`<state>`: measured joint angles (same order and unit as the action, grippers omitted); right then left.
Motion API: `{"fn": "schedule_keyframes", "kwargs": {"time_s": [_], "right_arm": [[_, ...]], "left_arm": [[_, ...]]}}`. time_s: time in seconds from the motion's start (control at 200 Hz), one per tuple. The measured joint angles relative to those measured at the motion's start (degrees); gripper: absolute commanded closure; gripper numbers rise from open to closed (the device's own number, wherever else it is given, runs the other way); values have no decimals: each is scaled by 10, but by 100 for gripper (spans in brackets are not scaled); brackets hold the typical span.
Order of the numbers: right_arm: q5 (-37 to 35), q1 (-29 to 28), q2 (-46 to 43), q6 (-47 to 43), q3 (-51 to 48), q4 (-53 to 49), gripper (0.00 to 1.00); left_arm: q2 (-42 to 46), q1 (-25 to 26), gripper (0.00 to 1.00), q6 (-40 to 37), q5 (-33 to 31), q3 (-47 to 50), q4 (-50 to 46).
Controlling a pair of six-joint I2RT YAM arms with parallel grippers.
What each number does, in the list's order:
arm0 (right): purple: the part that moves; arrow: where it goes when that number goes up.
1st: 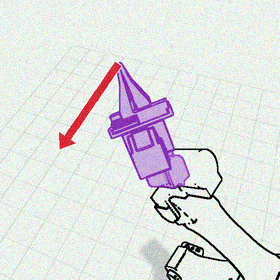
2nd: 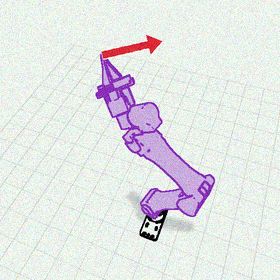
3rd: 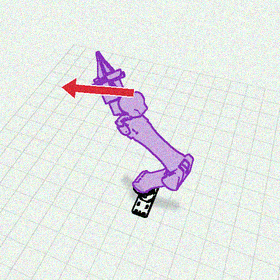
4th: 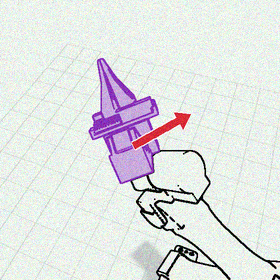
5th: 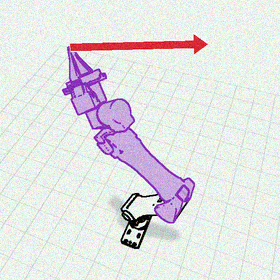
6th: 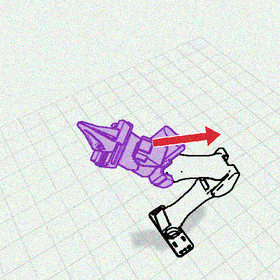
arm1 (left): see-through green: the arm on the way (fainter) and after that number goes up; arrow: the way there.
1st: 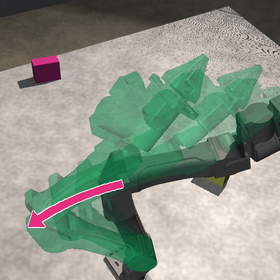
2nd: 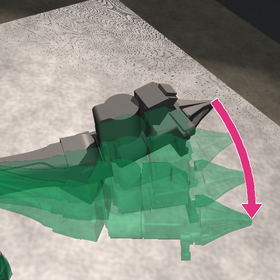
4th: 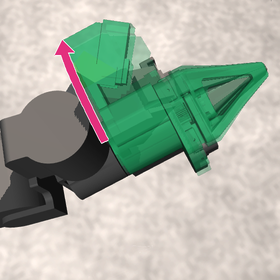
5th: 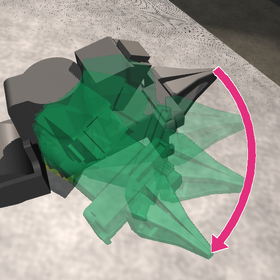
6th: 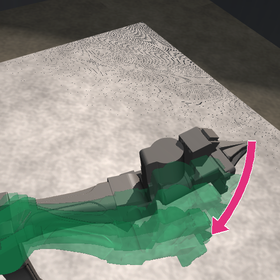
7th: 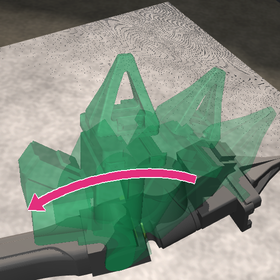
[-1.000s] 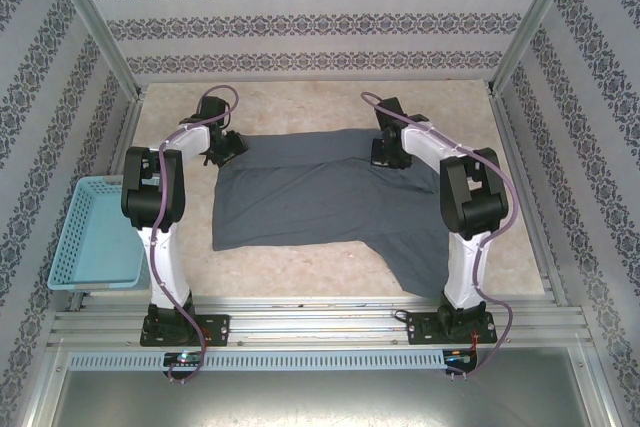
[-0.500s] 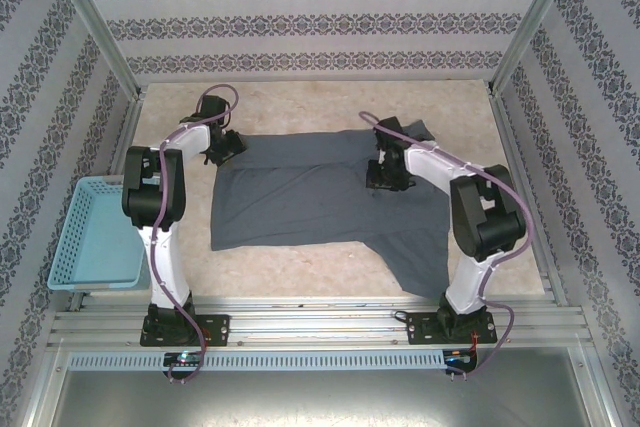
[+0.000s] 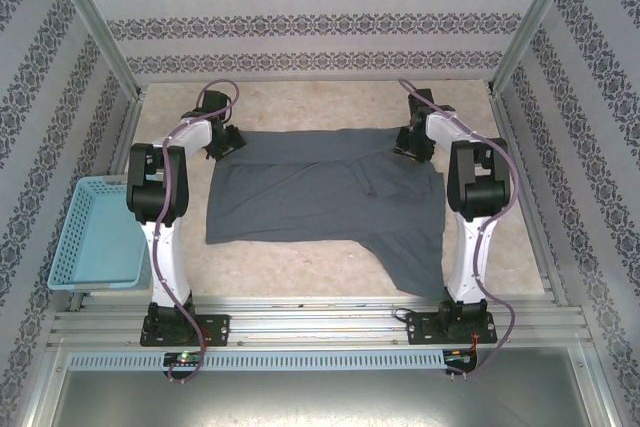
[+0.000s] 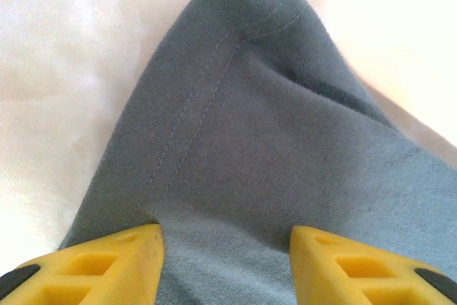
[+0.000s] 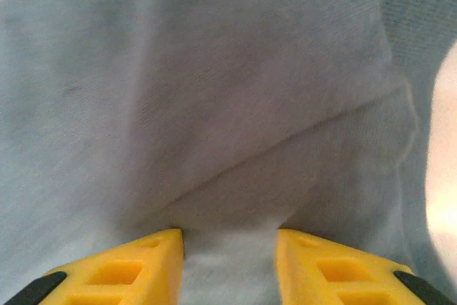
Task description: Fold the inside-out t-shirt
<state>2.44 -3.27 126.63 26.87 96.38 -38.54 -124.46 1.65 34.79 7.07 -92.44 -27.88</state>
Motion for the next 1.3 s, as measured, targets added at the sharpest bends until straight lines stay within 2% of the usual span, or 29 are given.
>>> {"fn": "schedule_keyframes", "kwargs": {"time_s": [0.21, 0.46, 0.59, 0.704, 0.804, 0.969, 1.134, 1.299], "right_arm": [[0, 13, 80, 4, 158, -35, 59], [23, 28, 200, 13, 363, -104, 59], [33, 39, 216, 12, 426, -132, 58], [35, 45, 200, 3, 433, -140, 55], [34, 45, 130, -7, 340, -126, 53], [34, 14, -71, -14, 84, -66, 52], [27, -54, -253, -13, -124, -9, 50], [4, -128, -355, -11, -273, 10, 49]], "left_arm": [[-29, -8, 49, 2, -7, -44, -2], [-105, -21, 47, 2, 1, -174, -23], [-116, -24, 42, 0, 2, -224, -58], [-104, -24, 36, -3, -4, -246, -90], [-51, -24, 32, -7, -20, -203, -110], [134, -24, 30, 3, -48, -12, -113], [281, -10, 32, 20, -94, 158, -107], [357, 1, 32, 35, -124, 323, -99]]}}
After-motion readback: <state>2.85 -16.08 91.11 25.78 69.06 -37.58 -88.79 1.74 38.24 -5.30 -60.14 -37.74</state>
